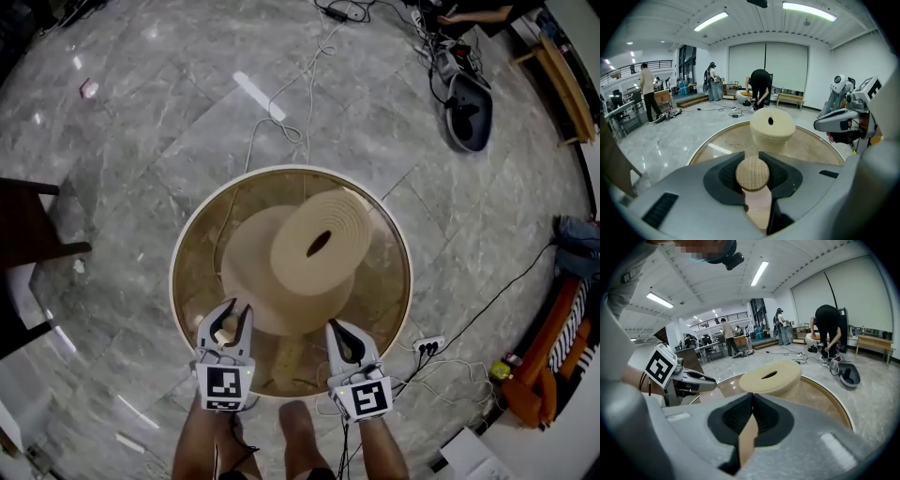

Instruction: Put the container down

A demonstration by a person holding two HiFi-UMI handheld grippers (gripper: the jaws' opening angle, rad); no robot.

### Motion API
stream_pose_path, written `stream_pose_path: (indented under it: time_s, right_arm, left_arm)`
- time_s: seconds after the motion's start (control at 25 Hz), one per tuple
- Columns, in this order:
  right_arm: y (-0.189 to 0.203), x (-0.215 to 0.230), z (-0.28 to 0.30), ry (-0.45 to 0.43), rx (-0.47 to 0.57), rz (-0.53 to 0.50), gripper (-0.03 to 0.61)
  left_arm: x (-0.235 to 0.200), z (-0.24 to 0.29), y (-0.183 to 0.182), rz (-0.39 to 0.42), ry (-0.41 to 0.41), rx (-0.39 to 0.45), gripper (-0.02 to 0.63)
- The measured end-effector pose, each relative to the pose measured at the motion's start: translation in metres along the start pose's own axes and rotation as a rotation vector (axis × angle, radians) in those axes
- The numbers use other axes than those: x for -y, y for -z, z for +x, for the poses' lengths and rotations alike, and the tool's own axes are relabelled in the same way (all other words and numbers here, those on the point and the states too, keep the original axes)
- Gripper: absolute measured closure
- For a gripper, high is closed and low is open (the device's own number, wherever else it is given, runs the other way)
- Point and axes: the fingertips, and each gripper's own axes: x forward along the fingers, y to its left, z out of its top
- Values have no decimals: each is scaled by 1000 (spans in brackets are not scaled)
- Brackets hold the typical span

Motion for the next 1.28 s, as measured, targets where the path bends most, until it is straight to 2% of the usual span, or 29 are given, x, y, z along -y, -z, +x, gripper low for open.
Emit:
stream_pose_path:
  time_s: [0.2,0.68,1.12,1.28]
  right_arm:
    - [15,6,4,0,-21,15,578]
    - [41,12,11,14,-18,30,578]
    - [52,4,0,4,-34,37,578]
    - [53,5,-6,13,-29,34,578]
  left_arm:
    - [4,14,9,-27,-14,-13,506]
    - [11,32,26,47,-29,1,506]
    - [7,33,28,58,-103,-11,494]
    - [9,31,27,65,-94,-17,474]
